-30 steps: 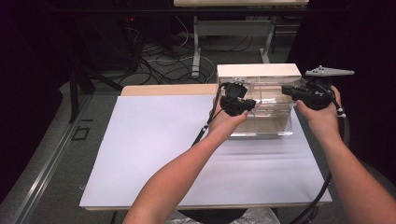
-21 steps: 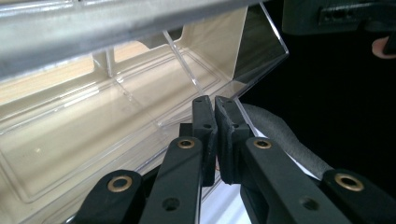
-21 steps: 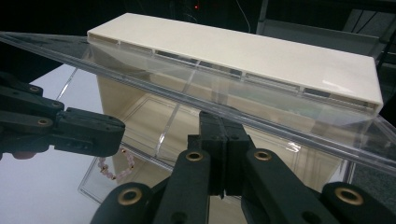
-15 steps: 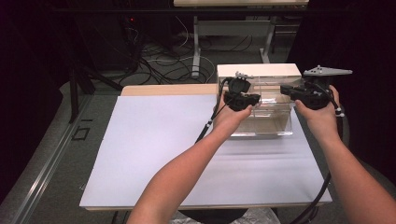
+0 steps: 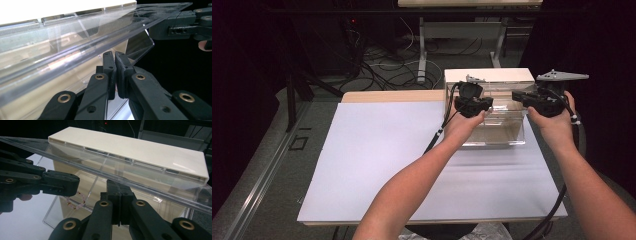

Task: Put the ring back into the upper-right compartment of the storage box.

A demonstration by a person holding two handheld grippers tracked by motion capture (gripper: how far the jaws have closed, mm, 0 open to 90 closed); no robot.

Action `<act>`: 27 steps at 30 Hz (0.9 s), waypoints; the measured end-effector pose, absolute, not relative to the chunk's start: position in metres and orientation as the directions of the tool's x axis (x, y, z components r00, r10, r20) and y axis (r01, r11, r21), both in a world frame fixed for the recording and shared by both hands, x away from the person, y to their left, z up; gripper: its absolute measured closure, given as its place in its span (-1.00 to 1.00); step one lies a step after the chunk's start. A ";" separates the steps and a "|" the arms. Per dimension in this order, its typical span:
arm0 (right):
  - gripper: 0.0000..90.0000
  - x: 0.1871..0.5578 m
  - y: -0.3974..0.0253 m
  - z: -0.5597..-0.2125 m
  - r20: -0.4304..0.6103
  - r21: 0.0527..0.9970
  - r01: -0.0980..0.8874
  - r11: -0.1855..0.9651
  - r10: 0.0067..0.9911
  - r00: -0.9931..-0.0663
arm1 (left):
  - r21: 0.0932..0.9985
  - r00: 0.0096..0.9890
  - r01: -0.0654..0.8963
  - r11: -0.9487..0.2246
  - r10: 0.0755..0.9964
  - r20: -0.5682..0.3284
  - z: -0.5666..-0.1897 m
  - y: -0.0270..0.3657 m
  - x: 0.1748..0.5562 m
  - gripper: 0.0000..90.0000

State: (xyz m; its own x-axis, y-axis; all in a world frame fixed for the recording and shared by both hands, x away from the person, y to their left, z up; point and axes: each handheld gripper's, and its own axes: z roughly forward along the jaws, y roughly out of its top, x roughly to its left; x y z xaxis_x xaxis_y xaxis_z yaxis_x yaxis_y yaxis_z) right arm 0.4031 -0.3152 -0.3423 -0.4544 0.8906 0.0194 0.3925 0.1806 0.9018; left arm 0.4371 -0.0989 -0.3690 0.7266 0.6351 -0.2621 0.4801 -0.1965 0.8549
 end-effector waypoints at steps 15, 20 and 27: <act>1.00 0.403 -0.315 -0.342 0.022 0.900 0.395 0.183 0.887 -0.461 | 0.882 0.731 0.439 -0.173 0.640 -0.239 -0.370 -0.109 0.439 0.96; 1.00 0.403 -0.314 -0.342 0.024 0.902 0.394 0.179 0.889 -0.457 | 0.887 0.735 0.426 -0.176 0.640 -0.226 -0.369 -0.114 0.441 0.96; 1.00 0.403 -0.314 -0.342 0.023 0.900 0.395 0.182 0.887 -0.461 | 0.887 0.728 0.426 -0.175 0.648 -0.221 -0.371 -0.119 0.444 0.96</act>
